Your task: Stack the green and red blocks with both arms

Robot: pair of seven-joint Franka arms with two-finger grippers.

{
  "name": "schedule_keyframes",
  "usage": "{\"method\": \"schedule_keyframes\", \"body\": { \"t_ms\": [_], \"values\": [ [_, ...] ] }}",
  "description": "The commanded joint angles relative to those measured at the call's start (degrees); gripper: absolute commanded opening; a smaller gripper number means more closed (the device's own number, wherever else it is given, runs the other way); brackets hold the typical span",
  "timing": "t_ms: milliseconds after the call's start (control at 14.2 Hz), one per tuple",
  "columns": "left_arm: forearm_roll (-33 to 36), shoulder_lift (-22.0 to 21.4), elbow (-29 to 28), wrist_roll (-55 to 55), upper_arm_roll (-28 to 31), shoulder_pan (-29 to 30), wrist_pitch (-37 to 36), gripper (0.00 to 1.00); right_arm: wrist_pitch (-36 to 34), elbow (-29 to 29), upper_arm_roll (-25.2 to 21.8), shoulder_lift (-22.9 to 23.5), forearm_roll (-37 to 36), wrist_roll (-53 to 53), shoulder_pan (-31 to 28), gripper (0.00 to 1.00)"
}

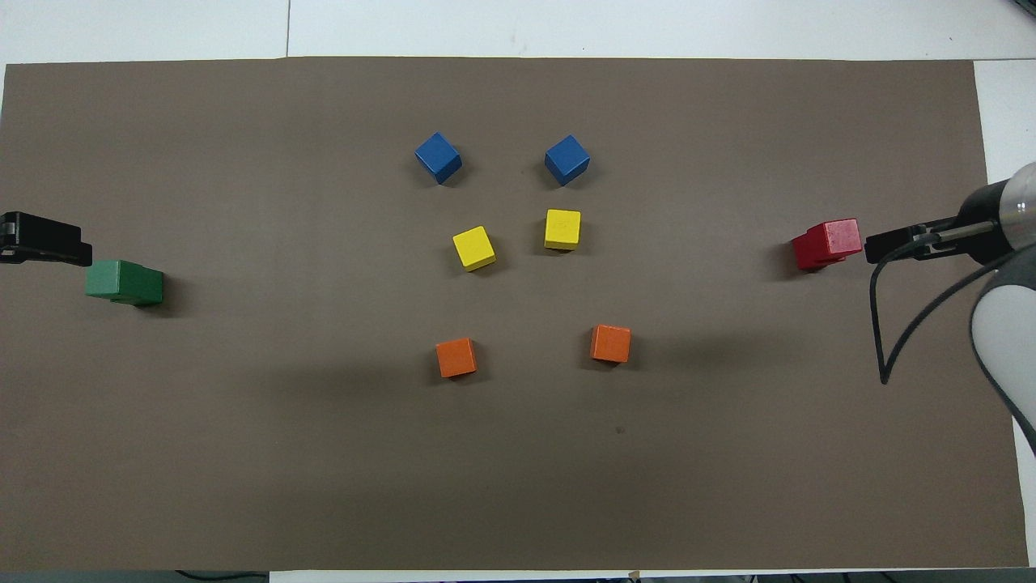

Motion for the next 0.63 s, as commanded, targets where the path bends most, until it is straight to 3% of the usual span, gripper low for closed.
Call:
{"method": "schedule_keyframes", "body": {
  "t_ms": [0, 211, 563],
  "values": [
    [-0.64, -0.40, -0.14, -0.27, 0.72, -0.55, 0.43, 1.00, -7.39, 3.02, 0.59, -2.03, 1.11, 2.11, -0.38, 1.00],
    [-0.56, -0.40, -0.14, -0.36, 0.72, -0.99, 0.52, 1.00, -10.57, 4.95, 0.59, -3.27, 1.11, 2.47, -0.56, 1.00],
    [-0.64, -0.40, -0.14, -0.27, 0.72, -0.90, 0.43, 1.00, -11.72, 7.59, 0.50, -0.99, 1.02, 3.26, -0.91, 1.00]
  ]
}}
